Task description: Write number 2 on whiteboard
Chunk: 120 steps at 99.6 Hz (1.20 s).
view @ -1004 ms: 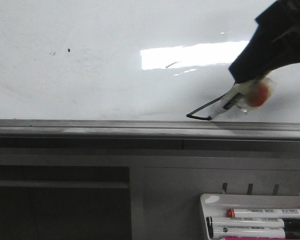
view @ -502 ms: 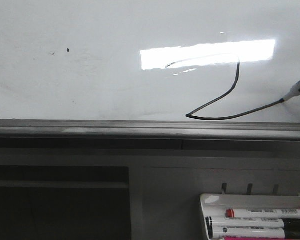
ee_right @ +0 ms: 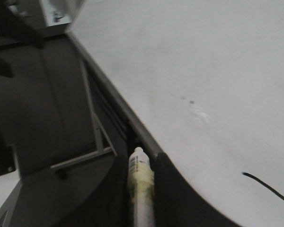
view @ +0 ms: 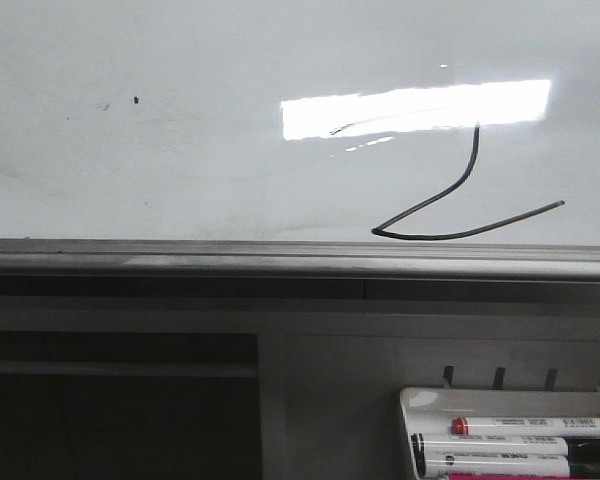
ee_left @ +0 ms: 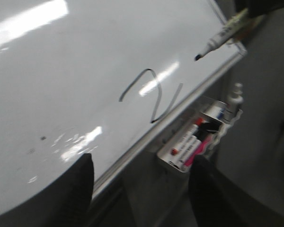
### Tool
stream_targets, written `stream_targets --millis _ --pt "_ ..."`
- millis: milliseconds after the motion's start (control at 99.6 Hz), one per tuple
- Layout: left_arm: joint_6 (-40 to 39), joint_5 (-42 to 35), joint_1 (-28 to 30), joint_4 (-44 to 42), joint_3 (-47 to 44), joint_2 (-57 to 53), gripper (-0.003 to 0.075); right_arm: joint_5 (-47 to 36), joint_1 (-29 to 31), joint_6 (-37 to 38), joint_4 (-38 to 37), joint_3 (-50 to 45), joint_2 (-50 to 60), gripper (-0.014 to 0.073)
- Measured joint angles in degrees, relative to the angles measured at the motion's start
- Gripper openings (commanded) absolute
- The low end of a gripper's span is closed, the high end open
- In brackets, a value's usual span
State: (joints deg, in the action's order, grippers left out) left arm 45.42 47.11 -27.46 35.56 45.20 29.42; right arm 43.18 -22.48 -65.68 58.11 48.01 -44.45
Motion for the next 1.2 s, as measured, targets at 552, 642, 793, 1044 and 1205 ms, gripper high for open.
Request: stream_targets --millis 552,642,793,1044,1205 --pt "15.78 18.73 -1.61 13.09 14.11 25.33 0.0293 -4.74 -20.97 -10.67 0.46 6.32 -11.12 -0.0062" --pt "15.82 18.6 -3.0 13.19 14.11 26.7 0.0293 -6.17 -23.78 -10.8 0.58 8.39 -13.54 -0.0062" --pt "15.94 17.46 -4.16 12.96 14.11 27.31 0.0293 -8.23 -26.95 -10.84 0.58 10.46 -17.05 -0.0062" --pt "16.06 16.69 -4.24 11.3 14.11 27.31 0.0163 -10.49 -27.88 -11.23 0.46 10.92 -18.34 -0.0062" --pt "15.87 16.81 -4.27 11.14 14.11 27.31 0.0042 -11.09 -27.88 -11.23 -0.07 10.92 -18.44 -0.0062"
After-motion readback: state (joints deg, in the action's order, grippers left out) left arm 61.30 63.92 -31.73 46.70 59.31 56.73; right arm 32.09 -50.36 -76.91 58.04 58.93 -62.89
